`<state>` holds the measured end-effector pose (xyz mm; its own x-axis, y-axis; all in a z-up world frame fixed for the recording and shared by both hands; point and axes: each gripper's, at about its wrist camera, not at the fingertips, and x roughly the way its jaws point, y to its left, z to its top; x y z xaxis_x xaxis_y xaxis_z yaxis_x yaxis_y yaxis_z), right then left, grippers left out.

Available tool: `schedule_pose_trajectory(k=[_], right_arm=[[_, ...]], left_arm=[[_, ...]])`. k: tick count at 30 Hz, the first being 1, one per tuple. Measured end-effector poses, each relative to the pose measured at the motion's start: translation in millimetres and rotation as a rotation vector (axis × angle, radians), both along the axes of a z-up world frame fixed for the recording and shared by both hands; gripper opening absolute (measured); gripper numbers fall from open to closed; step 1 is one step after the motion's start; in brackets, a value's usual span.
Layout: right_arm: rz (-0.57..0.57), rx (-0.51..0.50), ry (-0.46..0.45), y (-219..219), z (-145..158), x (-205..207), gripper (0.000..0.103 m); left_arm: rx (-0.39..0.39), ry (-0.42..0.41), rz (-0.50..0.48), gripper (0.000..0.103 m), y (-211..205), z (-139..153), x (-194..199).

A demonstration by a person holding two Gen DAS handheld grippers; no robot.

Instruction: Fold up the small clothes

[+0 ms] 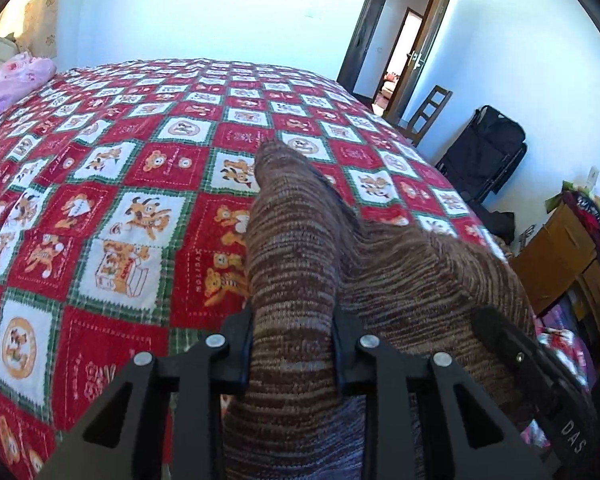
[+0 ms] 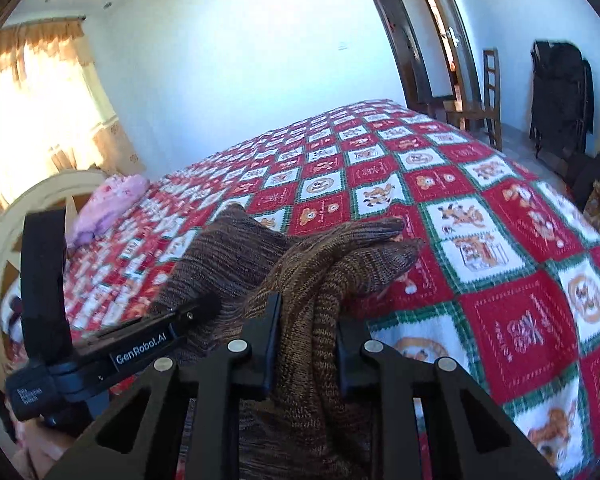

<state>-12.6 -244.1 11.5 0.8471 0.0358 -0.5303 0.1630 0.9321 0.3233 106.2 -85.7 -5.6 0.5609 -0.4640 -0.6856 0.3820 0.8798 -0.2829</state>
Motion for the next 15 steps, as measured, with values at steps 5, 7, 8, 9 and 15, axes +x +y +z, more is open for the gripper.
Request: schedule_pose_trajectory(k=[5,7,8,9,15], right_arm=[[0.012,0.014,-0.039,7,19,-21,0.023],[0.016,0.020,-0.048,10,24,-28,0.023],[0.017,0.020,-0.052,13,27,-34,0.023],[0.017,0.017,-0.054,16,29,-38,0.023],[0.014,-0.008,-0.060,31,31,-62,0.023]], left_arm=[[-0.028,-0.002,-0.008,0.030,8,16,-15],[-0.004,-0.016,-0.012,0.030,9,22,-24],[0.007,-0.025,-0.015,0.030,10,25,-30],[0.013,-0.029,-0.015,0.030,11,26,-33],[0.040,-0.030,-0.025,0.030,18,24,-54]])
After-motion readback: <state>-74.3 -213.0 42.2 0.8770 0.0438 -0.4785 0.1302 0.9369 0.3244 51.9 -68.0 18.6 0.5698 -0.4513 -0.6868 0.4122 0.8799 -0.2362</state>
